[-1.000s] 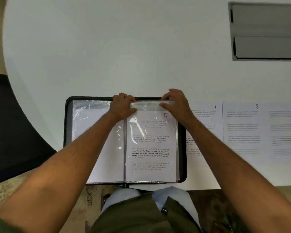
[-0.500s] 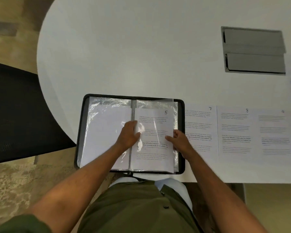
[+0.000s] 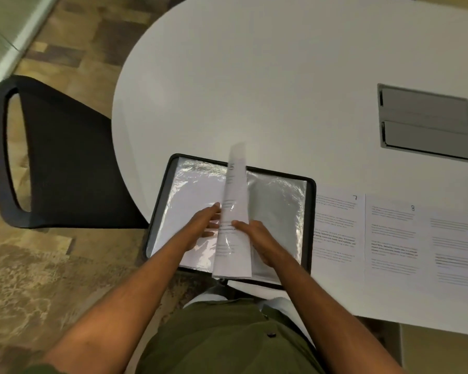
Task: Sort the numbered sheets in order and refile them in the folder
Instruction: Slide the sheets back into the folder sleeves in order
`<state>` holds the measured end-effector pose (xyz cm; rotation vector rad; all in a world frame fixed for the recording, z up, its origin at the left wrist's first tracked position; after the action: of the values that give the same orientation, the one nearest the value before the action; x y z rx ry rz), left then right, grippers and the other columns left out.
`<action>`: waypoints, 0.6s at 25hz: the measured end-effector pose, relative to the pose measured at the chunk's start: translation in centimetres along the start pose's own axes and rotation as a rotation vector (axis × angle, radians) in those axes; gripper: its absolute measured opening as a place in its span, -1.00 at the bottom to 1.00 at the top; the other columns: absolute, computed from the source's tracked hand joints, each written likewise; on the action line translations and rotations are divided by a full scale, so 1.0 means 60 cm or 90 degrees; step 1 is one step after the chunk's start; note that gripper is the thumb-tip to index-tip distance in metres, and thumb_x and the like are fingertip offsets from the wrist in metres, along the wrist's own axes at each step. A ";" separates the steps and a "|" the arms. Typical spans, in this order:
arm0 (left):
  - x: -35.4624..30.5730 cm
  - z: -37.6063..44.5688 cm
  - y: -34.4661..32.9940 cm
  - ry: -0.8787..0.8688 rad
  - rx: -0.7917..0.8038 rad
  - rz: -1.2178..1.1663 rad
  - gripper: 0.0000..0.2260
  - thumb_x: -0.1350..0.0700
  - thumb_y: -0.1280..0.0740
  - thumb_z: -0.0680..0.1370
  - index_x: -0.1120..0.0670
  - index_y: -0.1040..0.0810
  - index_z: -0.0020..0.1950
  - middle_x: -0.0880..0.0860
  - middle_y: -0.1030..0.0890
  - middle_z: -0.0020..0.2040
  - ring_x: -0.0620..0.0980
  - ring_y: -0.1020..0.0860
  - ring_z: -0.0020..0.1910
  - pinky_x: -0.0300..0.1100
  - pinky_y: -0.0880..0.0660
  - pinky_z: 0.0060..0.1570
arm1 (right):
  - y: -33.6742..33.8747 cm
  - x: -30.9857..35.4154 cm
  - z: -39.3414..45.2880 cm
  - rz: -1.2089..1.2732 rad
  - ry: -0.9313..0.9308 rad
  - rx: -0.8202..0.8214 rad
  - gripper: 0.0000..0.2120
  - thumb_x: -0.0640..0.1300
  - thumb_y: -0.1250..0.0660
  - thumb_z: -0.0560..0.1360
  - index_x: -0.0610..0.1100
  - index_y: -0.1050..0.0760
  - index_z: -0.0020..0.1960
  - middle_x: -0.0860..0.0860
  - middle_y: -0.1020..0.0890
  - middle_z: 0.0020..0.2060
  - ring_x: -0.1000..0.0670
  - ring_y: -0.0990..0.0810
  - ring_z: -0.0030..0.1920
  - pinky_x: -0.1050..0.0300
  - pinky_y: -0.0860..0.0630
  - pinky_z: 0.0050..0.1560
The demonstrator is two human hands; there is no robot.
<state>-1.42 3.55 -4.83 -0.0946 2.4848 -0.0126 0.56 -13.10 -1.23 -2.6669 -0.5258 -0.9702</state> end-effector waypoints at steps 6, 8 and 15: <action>0.015 -0.019 0.082 0.016 -0.056 -0.089 -0.46 -0.36 -0.13 0.63 0.03 -0.58 0.28 0.14 -0.68 0.17 0.13 -0.63 0.18 0.06 -0.56 0.26 | -0.108 0.011 0.032 -0.091 -0.003 0.093 -0.68 0.09 -0.27 0.66 -0.05 -0.55 0.32 -0.05 -0.68 0.18 -0.06 -0.66 0.15 0.12 -0.57 0.09; 0.030 -0.020 0.109 0.029 -0.079 -0.088 -0.43 -0.38 -0.11 0.62 0.02 -0.57 0.29 0.11 -0.67 0.18 0.11 -0.62 0.16 0.07 -0.55 0.25 | -0.130 0.010 0.032 -0.110 -0.002 0.119 -0.66 0.13 -0.22 0.67 -0.01 -0.53 0.33 -0.01 -0.65 0.22 -0.01 -0.63 0.17 0.16 -0.49 0.09; 0.065 -0.037 0.162 0.054 -0.183 -0.095 -0.62 -0.28 -0.20 0.64 -0.04 -0.52 0.27 0.03 -0.65 0.10 0.02 -0.62 0.03 -0.10 -0.55 -0.01 | -0.157 -0.045 0.056 -0.256 -0.012 0.179 -0.44 0.21 -0.29 0.62 0.00 -0.39 0.54 0.03 -0.39 0.53 0.00 -0.35 0.50 0.05 -0.21 0.51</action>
<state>-6.50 12.91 -5.79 -0.4078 2.5430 0.2827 -3.38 -4.06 -4.43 -2.3653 -1.1427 -0.8890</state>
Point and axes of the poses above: each hand's wrist, its own z-axis towards the middle knuckle, its own y-axis out of the back of the hand, x = y × z, the point moved 8 cm from there along z, towards the middle knuckle
